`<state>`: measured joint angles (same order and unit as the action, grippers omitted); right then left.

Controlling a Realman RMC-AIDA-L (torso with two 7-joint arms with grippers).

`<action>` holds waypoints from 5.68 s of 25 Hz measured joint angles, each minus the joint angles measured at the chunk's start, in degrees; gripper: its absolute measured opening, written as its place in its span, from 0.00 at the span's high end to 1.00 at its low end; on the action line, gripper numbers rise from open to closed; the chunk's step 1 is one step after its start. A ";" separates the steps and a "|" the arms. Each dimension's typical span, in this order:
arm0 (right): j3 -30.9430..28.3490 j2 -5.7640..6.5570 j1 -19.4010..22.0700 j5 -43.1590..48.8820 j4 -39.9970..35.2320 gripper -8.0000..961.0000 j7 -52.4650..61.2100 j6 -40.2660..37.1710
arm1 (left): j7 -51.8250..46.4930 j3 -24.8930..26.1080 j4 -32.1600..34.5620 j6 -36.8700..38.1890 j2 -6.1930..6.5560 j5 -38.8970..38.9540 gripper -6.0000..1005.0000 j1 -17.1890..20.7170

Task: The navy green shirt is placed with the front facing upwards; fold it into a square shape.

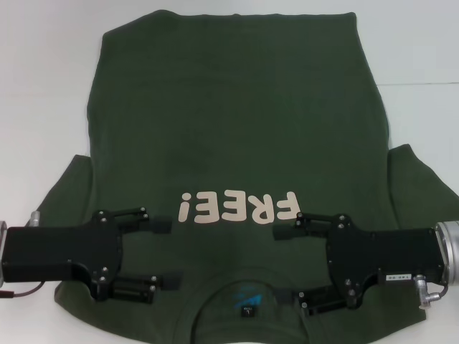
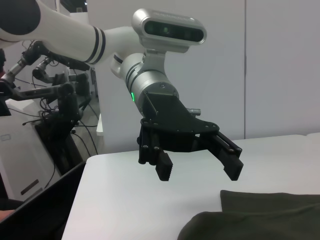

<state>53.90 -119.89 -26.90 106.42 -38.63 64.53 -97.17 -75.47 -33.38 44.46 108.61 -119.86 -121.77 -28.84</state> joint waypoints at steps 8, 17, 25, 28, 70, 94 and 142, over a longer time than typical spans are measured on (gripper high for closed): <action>0.81 0.05 -0.18 0.18 -0.02 0.04 0.94 -0.13 | 0.60 -0.01 -0.17 0.10 -0.20 -0.05 0.10 0.19; -0.76 0.43 -0.52 0.19 -1.38 0.04 6.96 1.29 | 1.19 0.05 -0.28 -0.37 -0.30 0.27 0.10 0.16; -9.79 1.37 1.00 0.80 -9.32 0.04 21.04 7.94 | 1.27 0.07 -0.88 -1.32 -0.63 0.46 0.10 -0.23; -14.43 2.33 1.26 3.24 -12.78 0.04 28.31 9.58 | 1.29 0.07 -1.15 -1.75 -0.99 0.52 0.10 -0.36; -21.71 3.99 -8.50 60.84 -28.98 0.04 70.15 7.52 | 3.41 -0.38 -6.93 -4.30 -2.11 0.66 0.11 -3.70; -22.04 4.91 -9.27 59.76 -17.22 0.04 70.64 16.55 | 3.67 -0.37 -7.64 -5.78 -2.37 0.36 0.11 -3.86; -22.70 5.73 -9.85 57.14 -11.49 0.14 70.82 18.00 | 3.66 -0.46 -7.73 -6.77 -2.39 0.43 0.11 -4.09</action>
<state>31.20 -114.16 -36.75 163.56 -50.12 135.35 -79.17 -71.81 -33.84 36.74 101.84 -122.25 -121.34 -32.92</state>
